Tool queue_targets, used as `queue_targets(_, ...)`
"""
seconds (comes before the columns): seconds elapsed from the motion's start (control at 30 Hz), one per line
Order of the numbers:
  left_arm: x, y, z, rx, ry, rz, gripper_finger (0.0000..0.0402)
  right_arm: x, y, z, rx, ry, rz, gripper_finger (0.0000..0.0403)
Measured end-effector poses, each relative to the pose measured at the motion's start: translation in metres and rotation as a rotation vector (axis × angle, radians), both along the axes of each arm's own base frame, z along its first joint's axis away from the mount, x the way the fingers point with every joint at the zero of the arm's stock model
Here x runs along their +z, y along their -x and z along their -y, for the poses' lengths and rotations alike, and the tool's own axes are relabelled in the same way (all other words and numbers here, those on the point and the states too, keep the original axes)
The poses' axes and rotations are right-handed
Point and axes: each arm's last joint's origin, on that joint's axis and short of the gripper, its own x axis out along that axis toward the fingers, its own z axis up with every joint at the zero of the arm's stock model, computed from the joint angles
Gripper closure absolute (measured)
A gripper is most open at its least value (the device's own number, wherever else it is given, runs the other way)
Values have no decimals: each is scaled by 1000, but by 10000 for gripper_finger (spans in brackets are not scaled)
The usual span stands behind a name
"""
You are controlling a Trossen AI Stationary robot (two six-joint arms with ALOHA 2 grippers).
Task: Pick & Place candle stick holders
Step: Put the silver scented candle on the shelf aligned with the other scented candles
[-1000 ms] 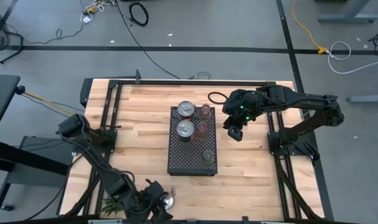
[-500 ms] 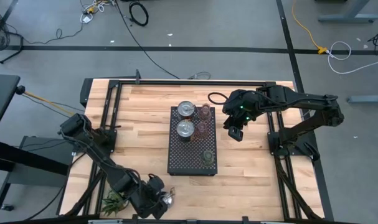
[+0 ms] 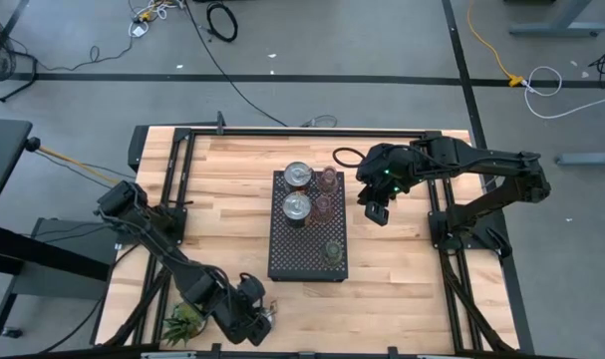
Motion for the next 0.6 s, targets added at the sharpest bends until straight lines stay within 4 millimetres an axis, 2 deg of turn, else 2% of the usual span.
queue_targets(0.37, -1, 4, -3, -5, -15, -59, 14, 0, 0, 0, 6, 4, 1, 318)
queue_targets(0.6, -5, -4, -7, 11, -13, -55, 14, 0, 0, 0, 6, 3, 1, 318)
